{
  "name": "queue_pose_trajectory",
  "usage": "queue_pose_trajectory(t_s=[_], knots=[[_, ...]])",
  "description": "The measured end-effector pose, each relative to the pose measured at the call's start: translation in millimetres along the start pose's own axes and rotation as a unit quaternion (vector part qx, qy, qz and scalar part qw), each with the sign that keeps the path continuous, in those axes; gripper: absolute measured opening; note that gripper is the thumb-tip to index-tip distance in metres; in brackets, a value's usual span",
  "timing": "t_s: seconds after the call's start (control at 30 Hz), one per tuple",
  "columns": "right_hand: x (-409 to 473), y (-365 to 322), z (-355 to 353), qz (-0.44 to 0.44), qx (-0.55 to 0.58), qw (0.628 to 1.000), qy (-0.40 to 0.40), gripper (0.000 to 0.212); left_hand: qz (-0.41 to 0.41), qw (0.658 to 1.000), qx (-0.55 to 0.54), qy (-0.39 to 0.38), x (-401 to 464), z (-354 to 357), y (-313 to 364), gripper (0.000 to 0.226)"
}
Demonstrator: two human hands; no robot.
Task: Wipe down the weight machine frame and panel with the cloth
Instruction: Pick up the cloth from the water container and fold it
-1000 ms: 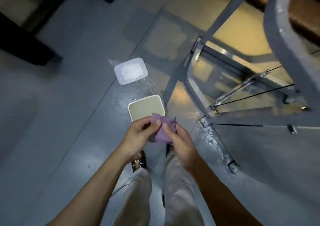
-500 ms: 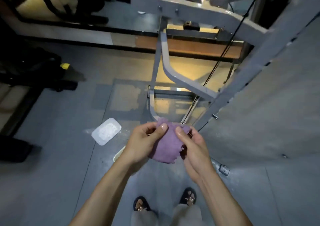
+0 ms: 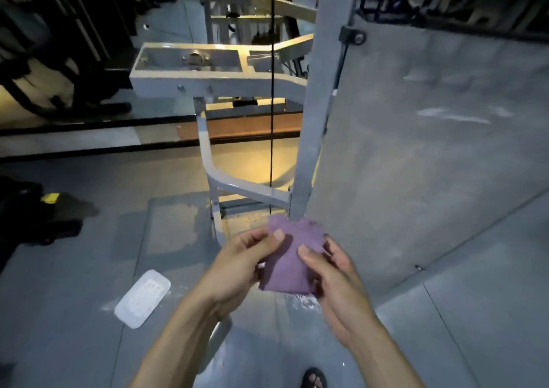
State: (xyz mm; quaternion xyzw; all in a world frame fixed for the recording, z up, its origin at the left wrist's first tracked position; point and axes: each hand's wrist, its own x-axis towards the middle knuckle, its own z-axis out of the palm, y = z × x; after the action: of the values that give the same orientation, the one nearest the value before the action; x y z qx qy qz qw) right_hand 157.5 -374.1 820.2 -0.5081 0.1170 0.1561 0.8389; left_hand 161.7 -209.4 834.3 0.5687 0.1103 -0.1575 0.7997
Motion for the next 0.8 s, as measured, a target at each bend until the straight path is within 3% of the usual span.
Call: queue_pose_trajectory(t_s=[0.1, 0.3, 0.5, 0.6, 0.7, 0.8], knots=[[5.1, -27.8, -22.2, -0.084, -0.057, 0.995, 0.012, 0.022, -0.016, 0.999, 0.008, -0.044, 13.9, 24.9, 0.6, 0.045], [0.9, -79.4, -60.6, -0.126, -0.100, 0.987, -0.005, 0.011, 0.034, 0.993, 0.086, -0.074, 30.0, 74.3, 17.2, 0.024], [-4.9, -132.1, -89.9, -0.248, -0.094, 0.959, -0.096, 0.016, 0.244, 0.953, 0.138, -0.112, 33.2, 113.0, 51.9, 0.014], [-3.9, -150.8, -100.3, -0.312, -0.153, 0.933, -0.091, 0.009, 0.278, 0.939, 0.154, -0.129, 37.1, 127.7, 62.5, 0.002], [-2.1, -157.6, -105.2, -0.342, -0.219, 0.911, -0.068, 0.028, 0.269, 0.944, 0.136, -0.136, 44.3, 136.0, 65.6, 0.028], [-5.4, -163.7, -99.7, -0.357, -0.245, 0.900, -0.059, 0.046, 0.249, 0.946, 0.141, -0.155, 47.3, 141.3, 74.2, 0.034]])
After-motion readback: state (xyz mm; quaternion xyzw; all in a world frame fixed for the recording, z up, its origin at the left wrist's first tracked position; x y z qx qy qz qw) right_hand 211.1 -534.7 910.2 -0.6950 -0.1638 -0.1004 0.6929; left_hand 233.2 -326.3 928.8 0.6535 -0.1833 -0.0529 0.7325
